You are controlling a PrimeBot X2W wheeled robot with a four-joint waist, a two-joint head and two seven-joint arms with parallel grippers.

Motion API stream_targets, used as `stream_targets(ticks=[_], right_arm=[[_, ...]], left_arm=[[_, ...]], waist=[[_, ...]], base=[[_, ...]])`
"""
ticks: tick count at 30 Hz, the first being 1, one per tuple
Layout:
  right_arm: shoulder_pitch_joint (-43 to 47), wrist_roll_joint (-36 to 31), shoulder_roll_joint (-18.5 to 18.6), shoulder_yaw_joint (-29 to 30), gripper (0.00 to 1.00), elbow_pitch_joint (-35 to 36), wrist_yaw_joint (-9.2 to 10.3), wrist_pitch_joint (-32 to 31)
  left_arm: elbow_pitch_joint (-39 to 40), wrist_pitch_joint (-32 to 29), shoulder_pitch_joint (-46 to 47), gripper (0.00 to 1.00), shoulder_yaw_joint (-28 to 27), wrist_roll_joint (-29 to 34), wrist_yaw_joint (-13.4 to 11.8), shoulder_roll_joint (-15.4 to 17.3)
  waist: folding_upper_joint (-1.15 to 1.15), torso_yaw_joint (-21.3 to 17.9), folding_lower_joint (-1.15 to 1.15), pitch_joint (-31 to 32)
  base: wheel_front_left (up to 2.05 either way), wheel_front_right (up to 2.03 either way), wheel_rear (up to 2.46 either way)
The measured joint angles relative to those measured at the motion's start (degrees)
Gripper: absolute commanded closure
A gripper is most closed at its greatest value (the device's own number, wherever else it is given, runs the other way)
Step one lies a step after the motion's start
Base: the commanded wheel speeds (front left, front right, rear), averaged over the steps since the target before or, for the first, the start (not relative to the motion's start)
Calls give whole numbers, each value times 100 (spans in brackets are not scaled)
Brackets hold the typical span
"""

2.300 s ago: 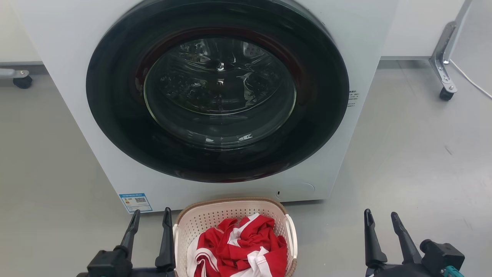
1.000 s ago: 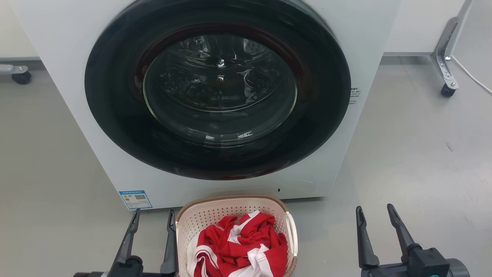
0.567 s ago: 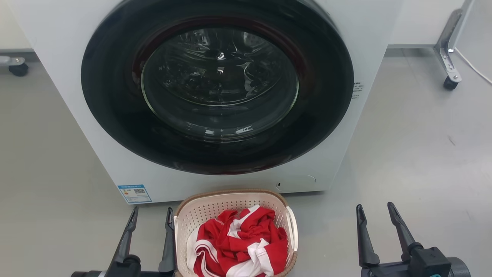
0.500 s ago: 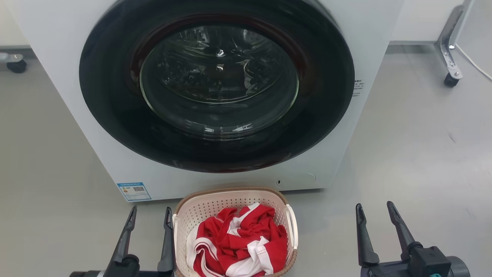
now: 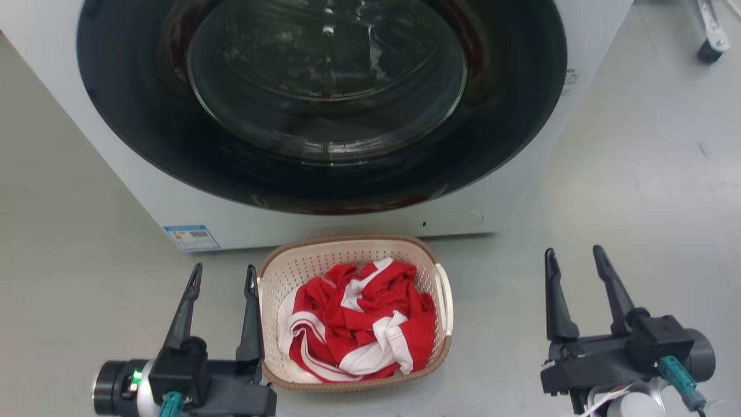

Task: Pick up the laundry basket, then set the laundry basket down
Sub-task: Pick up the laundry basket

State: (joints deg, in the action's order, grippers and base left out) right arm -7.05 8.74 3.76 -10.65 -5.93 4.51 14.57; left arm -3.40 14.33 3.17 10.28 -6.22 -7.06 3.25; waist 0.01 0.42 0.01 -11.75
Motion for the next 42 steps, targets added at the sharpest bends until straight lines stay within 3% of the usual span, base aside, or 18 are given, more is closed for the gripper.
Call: stream_targets(ticks=[25, 42], right_arm=[[-1892, 38, 65, 92, 0, -1396, -216, 13], [-3115, 12, 69, -62, 0, -2651, -300, 13]], left_arm=[[-1903, 18, 2148, 0, 92, -202, 181, -98], [-3249, 15, 3424, 0, 371, -848, 194, -145]], waist=[[0, 301, 0, -1995], [0, 563, 0, -3482]], base=[[0, 0, 0], [0, 0, 0]])
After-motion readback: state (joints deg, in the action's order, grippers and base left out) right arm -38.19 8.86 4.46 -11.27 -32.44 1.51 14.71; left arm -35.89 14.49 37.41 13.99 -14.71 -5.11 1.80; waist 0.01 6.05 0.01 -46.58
